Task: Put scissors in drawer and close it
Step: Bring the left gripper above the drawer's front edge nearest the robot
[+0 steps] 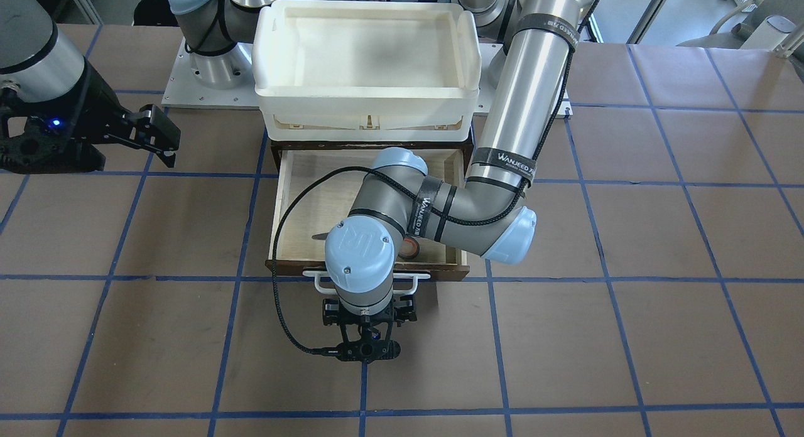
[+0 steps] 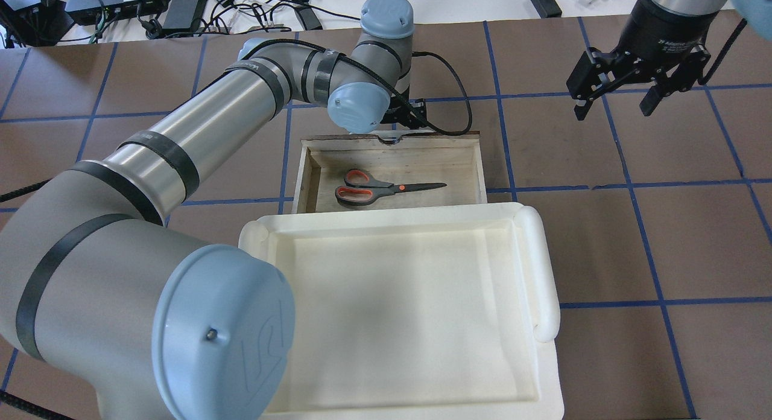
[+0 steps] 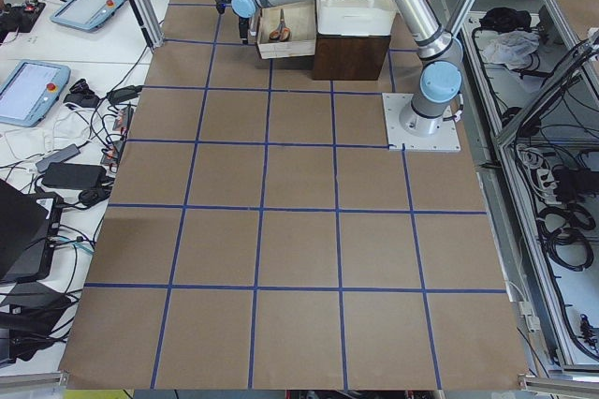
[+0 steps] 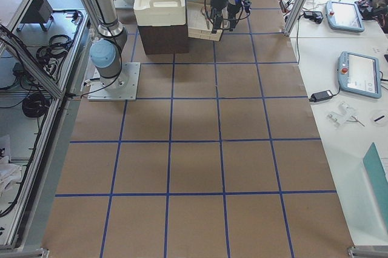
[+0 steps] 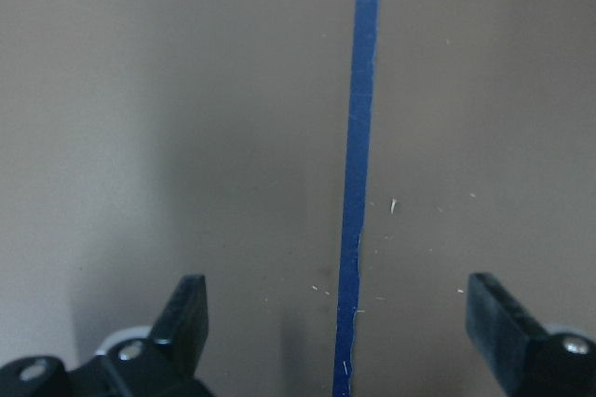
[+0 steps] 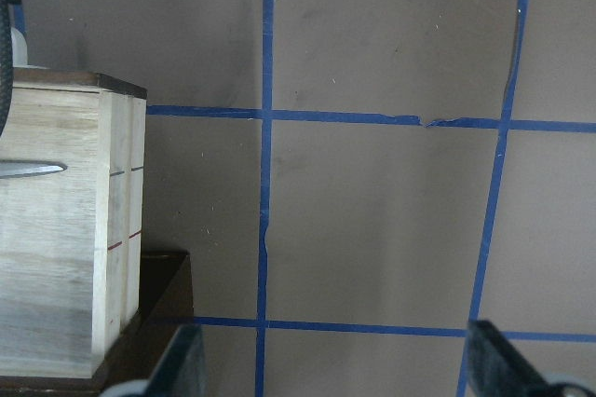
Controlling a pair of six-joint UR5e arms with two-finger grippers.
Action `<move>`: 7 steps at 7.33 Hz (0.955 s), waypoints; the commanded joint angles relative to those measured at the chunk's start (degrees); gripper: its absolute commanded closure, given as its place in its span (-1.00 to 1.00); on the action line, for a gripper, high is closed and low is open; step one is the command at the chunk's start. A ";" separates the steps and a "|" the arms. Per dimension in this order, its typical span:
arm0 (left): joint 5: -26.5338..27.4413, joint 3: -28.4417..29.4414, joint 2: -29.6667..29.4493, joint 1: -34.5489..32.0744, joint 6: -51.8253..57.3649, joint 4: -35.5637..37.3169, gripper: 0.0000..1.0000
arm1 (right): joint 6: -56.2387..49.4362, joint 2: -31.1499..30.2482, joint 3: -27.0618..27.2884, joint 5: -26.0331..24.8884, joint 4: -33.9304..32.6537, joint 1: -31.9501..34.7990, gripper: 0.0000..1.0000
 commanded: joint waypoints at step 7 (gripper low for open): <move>-1.05 0.03 3.65 -0.44 0.04 -7.76 -1.00 | 2.71 -4.55 0.41 1.86 0.03 1.44 -1.00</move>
